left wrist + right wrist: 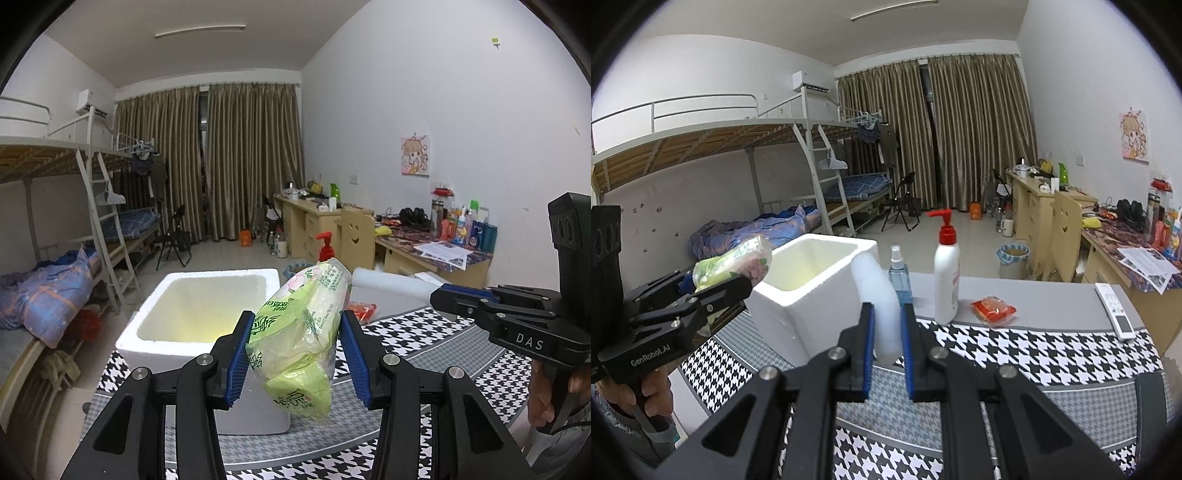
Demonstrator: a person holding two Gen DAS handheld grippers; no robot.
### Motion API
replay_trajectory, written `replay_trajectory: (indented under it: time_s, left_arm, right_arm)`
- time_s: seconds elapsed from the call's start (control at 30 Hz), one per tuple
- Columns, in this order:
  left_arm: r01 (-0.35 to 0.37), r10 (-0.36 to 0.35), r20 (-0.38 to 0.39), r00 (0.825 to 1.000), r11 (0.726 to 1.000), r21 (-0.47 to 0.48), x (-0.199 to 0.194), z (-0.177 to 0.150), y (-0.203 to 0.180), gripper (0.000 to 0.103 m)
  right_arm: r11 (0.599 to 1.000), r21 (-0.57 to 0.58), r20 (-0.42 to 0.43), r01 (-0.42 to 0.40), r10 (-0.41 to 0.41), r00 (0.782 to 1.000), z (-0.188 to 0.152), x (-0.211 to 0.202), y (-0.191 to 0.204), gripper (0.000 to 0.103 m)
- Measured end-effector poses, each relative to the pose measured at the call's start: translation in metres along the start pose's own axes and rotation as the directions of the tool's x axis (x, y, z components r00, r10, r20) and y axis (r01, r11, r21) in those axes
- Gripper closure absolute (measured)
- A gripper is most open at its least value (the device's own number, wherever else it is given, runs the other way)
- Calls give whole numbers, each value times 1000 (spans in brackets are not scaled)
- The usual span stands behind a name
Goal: Organize soft objects
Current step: 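Lift the packet and foam roll and carry both toward the foam box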
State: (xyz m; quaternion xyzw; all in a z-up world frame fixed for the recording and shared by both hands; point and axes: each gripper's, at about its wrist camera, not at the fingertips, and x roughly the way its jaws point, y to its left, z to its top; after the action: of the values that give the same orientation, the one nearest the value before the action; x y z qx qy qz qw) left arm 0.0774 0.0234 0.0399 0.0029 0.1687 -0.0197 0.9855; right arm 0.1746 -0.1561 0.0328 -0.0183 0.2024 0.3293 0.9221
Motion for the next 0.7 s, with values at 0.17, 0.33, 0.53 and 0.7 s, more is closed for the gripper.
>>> replay_trajectory:
  time_s: [0.17,0.33,0.53,0.7]
  left_arm:
    - [-22,22,4,1000,1000,-5,0,3,5,55]
    - [-41,41,8,999,999,-8,0,4,11,55]
    - [-56,57,10,998,998,-13,1,4,17,55]
    - [-77,77,25,997,997,-17,-3,6,23,55]
  right_arm:
    - [1000,-7,-2,-2,1,1000,5,2,5,86]
    - [1000,-8,-2,-8,8,1000,10,5,9,86]
    - [1000,-5,5,-17,17,1000,15,8,15,86]
    - [1000,-5,1,-28,28,1000,18,15,20,86]
